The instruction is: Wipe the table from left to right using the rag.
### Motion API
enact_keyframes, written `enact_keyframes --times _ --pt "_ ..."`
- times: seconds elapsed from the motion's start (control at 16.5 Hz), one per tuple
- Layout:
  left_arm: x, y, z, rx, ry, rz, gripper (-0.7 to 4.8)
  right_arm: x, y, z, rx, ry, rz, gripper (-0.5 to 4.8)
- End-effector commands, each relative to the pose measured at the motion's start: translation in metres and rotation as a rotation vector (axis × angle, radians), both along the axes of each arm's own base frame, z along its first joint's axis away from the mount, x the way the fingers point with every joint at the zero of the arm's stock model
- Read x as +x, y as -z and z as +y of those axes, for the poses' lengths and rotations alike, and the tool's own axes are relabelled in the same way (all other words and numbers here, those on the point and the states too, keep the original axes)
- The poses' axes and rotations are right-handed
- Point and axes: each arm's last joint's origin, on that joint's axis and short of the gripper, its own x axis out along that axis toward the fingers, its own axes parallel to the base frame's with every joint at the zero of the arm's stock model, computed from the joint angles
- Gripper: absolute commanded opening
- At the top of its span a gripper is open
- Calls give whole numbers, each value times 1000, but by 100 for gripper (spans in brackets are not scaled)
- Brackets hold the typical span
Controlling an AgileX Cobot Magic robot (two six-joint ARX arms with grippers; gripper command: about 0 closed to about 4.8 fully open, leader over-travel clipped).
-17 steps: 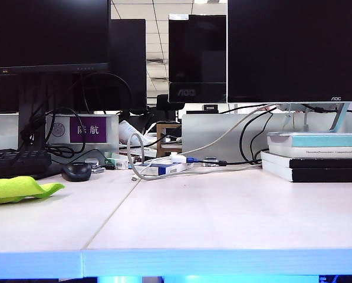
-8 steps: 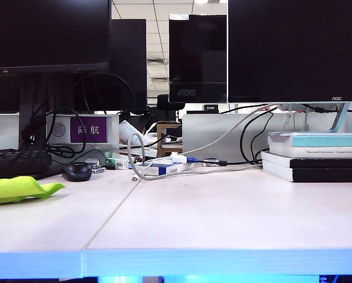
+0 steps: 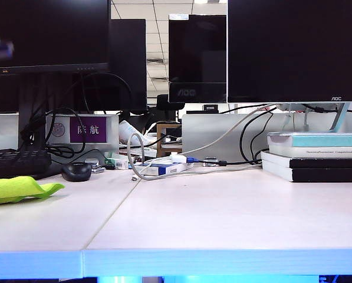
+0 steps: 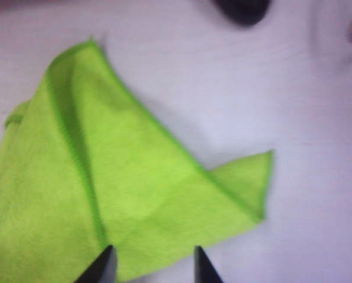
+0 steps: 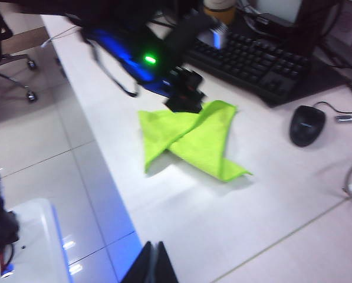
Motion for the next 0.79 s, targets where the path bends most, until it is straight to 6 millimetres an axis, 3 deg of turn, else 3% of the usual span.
enact_keyframes --times 0.06,0.3,0.36,0.79 --pt "11 14 1 24 -23 51 179 -1 -4 -1 18 -7 -12 -5" --pt "27 41 1 35 -29 132 179 -1 -4 -1 18 -7 -12 -5" --pt "39 65 3 74 -70 206 179 -1 -4 -1 18 -7 -12 -5" --pt "55 111 3 94 -72 331 179 -1 -4 -1 18 -7 -12 -5"
